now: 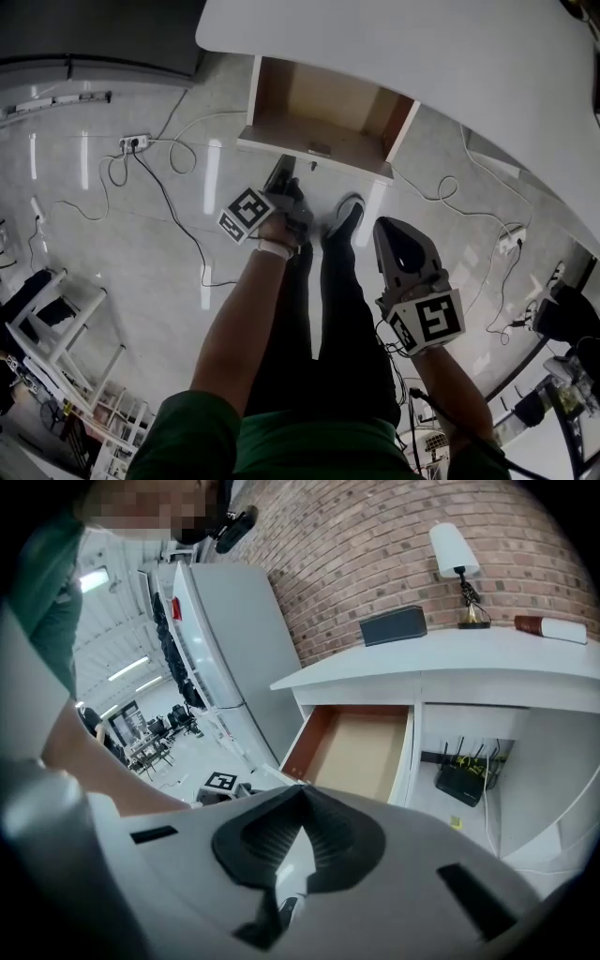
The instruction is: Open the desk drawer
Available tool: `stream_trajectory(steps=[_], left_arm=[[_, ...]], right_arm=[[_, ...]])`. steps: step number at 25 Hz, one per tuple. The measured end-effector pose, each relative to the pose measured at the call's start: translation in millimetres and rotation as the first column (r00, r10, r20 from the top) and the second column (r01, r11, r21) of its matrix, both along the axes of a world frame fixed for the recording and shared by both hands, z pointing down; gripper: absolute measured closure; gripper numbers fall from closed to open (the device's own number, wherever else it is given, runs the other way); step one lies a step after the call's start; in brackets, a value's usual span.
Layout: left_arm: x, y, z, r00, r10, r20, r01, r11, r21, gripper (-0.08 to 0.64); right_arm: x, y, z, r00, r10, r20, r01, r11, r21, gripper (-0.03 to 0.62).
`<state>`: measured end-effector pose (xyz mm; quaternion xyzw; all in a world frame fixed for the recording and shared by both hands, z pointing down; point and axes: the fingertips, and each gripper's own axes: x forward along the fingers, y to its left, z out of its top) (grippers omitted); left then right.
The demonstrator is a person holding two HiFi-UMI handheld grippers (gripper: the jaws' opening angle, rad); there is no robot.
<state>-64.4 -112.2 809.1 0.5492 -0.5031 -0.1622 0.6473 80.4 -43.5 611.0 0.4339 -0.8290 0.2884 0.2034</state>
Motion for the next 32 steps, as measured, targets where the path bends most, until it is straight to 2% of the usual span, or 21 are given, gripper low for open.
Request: stream_trajectory(steps=[3,6,8,11,14,17,21,23,25,28,32], left_arm=[[-21.5,22.1,-25.0,0.997,0.034,0.065,-0.033,0.999,-0.012,0.532],[-35.9,39.9,-77.6,0.983,0.122,0.137,-0.128,0.991,0.029,0.532],[-47.3,42.7,-121.2,0.961,0.176,0.212,-0.197,0.977,0.079,0.532],[-64.9,32.1,-194.2,0.905,0.217,0.367,-0.290,0.944,0.159,0.532],[-68.2,14.8,-264.7,0.820,0.242,0.519,-0.396,0.895,0.208,0.532],[-62.3,-6.6,-337.3,0.706,0.228,0.670,-0.511,0.819,0.261,0.532],[-43.5,-31.3,-423.8,0.554,0.145,0.820,-0.630,0.717,0.299,0.533],[-30.2,-38.2,-460.0,0.506,0.094,0.857,-0.668,0.672,0.320,0.534],[-18.7,-35.3,-490.8,0.492,0.055,0.869,-0.687,0.638,0.349,0.534],[-9.2,-30.7,-535.0,0.503,-0.002,0.864,-0.691,0.599,0.404,0.534],[-4.5,-35.0,-594.2,0.514,-0.087,0.854,-0.689,0.550,0.471,0.534]], right_arm=[[-2.5,-2.8,-30.0,1.000,0.002,0.001,-0.002,1.000,0.028,0.592],[-4.5,-12.2,-71.8,1.000,0.002,-0.001,-0.001,0.997,0.073,0.592],[-4.1,-23.7,-99.8,1.000,0.016,0.005,-0.016,0.993,0.118,0.592],[-0.6,-42.6,-142.5,0.999,0.047,0.015,-0.049,0.982,0.185,0.592],[0.1,-59.9,-188.8,0.998,0.055,0.009,-0.056,0.964,0.261,0.592],[-5.2,-70.9,-232.1,0.999,0.050,0.002,-0.048,0.947,0.319,0.592],[-10.8,-83.0,-280.2,0.999,0.052,0.016,-0.054,0.920,0.388,0.592],[-14.9,-90.1,-301.6,0.998,0.051,0.037,-0.062,0.905,0.420,0.592],[-18.5,-90.4,-319.9,0.997,0.050,0.050,-0.067,0.895,0.441,0.592],[-20.8,-90.7,-351.7,0.998,0.047,0.047,-0.064,0.871,0.487,0.592],[-19.8,-95.7,-404.2,0.998,0.046,0.040,-0.061,0.820,0.569,0.592]])
